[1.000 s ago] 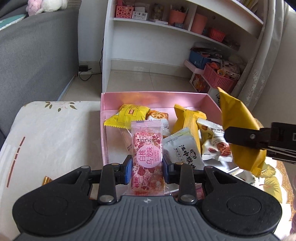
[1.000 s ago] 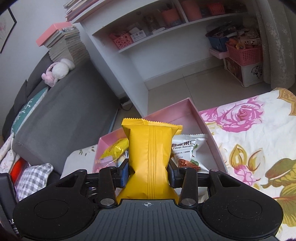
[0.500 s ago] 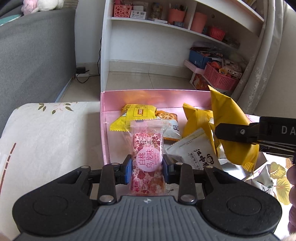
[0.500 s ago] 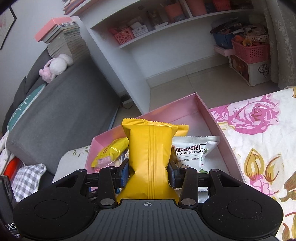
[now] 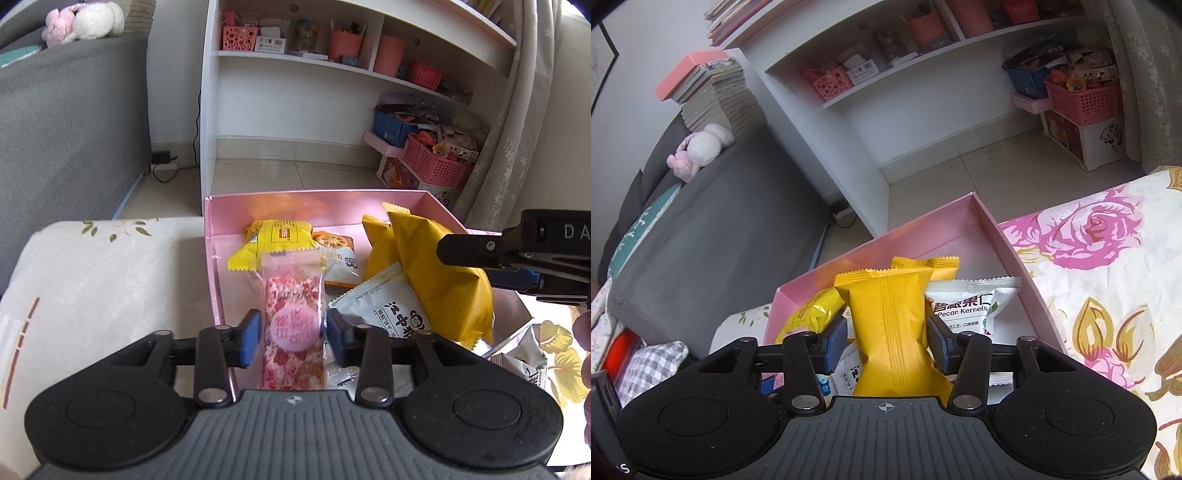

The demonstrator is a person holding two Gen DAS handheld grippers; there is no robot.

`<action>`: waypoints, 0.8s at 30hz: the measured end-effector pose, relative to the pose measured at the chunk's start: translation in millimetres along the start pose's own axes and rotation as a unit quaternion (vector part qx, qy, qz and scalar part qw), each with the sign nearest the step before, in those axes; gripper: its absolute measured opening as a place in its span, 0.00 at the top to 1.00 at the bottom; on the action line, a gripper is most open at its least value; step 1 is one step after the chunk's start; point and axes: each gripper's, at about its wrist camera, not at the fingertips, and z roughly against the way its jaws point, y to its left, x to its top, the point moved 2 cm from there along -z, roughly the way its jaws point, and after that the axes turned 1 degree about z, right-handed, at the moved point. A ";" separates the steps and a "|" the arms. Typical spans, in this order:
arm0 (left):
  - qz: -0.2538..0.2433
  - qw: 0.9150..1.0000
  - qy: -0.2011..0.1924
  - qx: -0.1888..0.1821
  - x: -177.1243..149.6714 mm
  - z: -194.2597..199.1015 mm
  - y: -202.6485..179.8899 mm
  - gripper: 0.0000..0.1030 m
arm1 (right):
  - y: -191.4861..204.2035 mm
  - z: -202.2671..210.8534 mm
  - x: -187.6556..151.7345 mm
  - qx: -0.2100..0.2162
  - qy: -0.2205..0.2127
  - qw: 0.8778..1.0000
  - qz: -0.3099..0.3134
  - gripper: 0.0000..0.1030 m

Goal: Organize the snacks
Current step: 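Carry both packets into the pink box and open both tools to release them, then lift both tools out of the box back over the remaining snacks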

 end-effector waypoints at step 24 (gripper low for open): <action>-0.051 0.998 0.004 0.036 -15.7 75.7 -0.9 0.07 | 16.2 87.9 -23.2 -0.023 -0.007 0.999 0.022 0.10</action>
